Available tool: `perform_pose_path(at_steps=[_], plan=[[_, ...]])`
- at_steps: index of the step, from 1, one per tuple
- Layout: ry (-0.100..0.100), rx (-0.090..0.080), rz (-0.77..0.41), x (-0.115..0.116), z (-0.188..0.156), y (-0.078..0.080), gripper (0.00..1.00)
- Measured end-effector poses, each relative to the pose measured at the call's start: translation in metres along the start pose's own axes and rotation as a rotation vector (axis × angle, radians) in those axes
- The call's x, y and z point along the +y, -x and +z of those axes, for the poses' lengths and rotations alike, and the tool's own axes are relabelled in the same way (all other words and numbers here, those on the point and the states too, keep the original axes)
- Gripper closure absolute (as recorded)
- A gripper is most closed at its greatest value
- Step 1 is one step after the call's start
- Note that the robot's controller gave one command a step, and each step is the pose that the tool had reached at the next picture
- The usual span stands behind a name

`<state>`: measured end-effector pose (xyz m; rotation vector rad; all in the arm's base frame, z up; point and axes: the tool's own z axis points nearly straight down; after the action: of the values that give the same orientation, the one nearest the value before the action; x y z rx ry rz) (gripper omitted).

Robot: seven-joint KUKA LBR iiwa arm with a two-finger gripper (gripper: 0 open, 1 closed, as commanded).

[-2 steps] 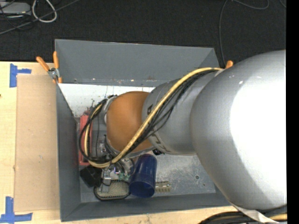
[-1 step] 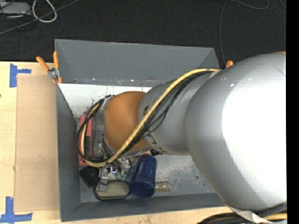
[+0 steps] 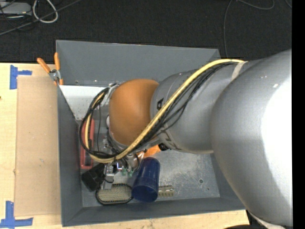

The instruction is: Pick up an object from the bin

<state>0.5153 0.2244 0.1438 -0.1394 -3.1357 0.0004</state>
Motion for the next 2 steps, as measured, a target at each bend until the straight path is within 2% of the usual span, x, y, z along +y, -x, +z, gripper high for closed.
perform_pose_path(at_steps=[1, 2], plan=[[0.006, -0.012, -0.117, -0.003, 0.009, 0.007, 0.0], [0.001, -0.002, -0.076, 0.004, 0.044, -0.004, 0.0]])
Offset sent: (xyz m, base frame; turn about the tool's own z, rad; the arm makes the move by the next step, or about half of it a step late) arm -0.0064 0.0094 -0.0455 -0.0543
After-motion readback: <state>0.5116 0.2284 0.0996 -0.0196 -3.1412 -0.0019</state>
